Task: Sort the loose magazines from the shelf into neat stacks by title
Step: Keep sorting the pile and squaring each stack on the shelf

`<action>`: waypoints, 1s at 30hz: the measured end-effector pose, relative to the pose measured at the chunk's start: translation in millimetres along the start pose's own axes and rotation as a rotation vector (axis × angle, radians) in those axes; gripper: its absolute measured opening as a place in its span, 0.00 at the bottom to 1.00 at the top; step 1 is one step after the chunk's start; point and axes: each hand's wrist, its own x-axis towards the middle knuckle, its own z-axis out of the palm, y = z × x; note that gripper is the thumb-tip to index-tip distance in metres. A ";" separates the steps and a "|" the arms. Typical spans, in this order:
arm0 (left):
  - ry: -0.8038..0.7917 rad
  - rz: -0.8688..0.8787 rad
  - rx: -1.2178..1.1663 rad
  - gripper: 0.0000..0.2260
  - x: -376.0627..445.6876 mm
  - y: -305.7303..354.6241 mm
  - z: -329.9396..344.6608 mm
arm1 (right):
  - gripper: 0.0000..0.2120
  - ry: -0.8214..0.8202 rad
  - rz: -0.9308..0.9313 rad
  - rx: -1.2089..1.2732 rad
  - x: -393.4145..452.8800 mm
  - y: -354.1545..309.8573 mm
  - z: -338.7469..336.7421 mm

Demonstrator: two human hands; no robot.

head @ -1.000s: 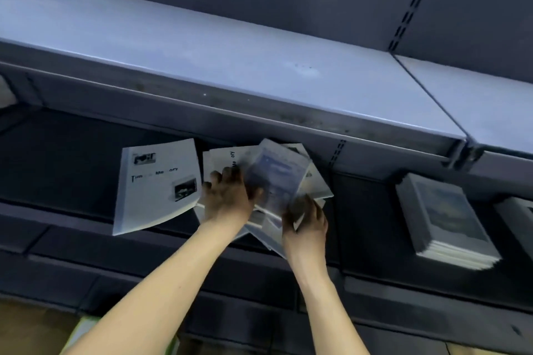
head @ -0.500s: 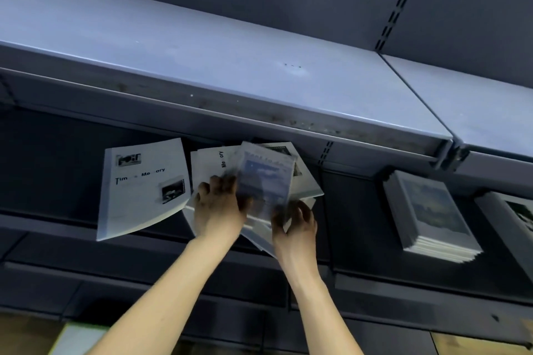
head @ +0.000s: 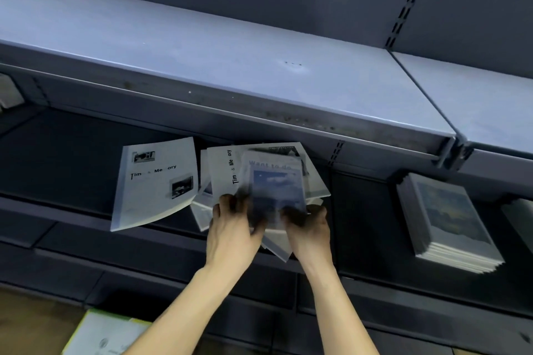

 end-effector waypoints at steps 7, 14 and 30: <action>0.091 -0.067 0.146 0.23 14.5 -10.8 -11.8 | 0.13 -0.079 0.005 0.025 6.1 4.5 -10.5; 0.074 -0.037 0.131 0.24 16.8 -9.7 -13.1 | 0.13 -0.113 0.024 0.329 4.8 13.1 -27.6; -0.032 0.178 0.133 0.25 30.1 60.6 10.9 | 0.21 0.164 0.142 0.523 -2.5 35.4 -105.5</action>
